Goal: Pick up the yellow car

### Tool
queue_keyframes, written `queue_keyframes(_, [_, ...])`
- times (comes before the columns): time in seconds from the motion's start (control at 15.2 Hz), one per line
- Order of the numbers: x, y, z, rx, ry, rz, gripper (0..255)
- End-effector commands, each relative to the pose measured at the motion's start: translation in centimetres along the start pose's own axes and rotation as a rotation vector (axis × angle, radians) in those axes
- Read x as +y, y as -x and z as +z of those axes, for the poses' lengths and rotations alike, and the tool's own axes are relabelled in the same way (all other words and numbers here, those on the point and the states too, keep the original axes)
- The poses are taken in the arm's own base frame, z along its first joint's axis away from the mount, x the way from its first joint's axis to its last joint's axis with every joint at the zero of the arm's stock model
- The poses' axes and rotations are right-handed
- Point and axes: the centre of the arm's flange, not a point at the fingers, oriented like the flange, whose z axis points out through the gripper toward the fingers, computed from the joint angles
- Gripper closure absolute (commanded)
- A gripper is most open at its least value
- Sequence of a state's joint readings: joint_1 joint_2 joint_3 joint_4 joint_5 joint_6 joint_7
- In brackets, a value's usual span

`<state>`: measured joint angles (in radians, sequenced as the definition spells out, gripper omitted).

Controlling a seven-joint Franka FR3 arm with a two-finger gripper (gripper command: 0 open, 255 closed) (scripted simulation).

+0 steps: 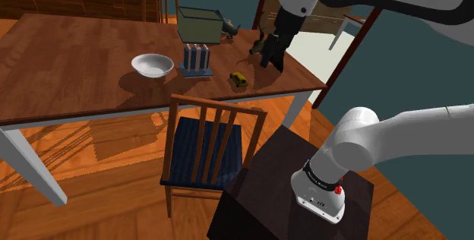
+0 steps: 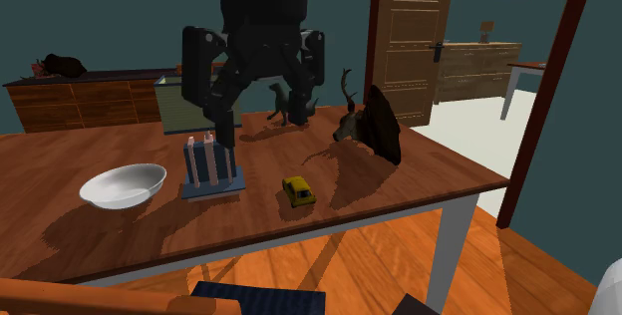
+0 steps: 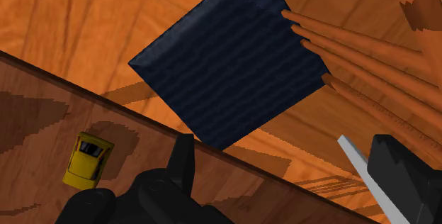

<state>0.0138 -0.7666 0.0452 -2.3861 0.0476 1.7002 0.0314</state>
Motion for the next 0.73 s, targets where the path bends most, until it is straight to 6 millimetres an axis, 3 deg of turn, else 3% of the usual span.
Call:
queue_keyframes(0.0, [0.0, 0.0, 0.0, 0.000, 0.000, 0.000, 0])
queue_keyframes(0.66, [7.7, -8.1, 7.7, -0.032, -0.011, 0.084, 0])
